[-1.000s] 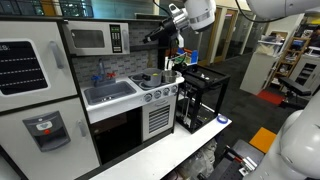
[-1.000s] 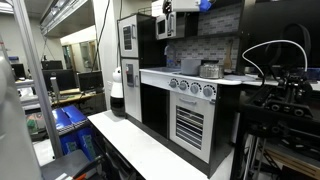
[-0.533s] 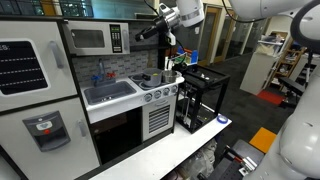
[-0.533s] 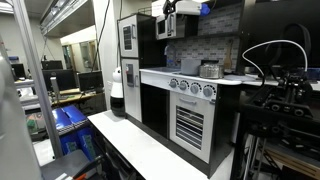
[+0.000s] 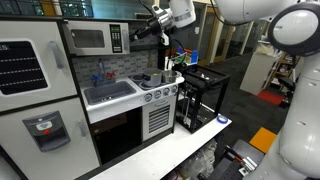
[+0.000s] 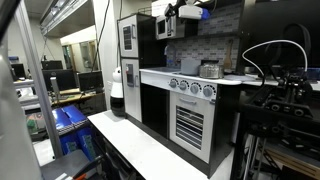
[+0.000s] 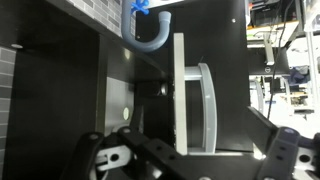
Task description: Open the microwave door
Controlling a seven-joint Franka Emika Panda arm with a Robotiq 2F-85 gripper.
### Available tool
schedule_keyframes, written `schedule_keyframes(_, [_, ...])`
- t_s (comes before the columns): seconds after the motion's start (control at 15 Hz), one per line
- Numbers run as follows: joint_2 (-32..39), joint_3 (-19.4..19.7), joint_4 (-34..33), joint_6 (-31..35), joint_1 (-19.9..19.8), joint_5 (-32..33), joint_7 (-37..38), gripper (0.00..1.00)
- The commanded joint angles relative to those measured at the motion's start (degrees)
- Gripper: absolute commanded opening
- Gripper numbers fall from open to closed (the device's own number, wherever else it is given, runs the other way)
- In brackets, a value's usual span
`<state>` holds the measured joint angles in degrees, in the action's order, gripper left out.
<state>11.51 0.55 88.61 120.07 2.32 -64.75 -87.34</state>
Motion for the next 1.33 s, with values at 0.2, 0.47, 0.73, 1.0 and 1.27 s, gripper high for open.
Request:
schedule_keyframes(0.2, [5.4,-3.2,-8.0,-3.1,-1.1,-0.2,-0.4,1.00])
schedule_keyframes(0.47, [6.7,-4.5,-9.6,-4.5,-0.6,0.5,0.2,1.00])
schedule_keyframes(0.73, [5.7,-5.2,-8.2,-6.6,0.0,1.9,0.7,1.00])
schedule_keyframes(1.0, [3.3,-5.1,-5.8,-7.4,0.5,4.1,1.6,1.00])
schedule_keyframes(1.27, [0.2,-5.6,-2.6,-8.1,0.8,6.3,1.8,1.00])
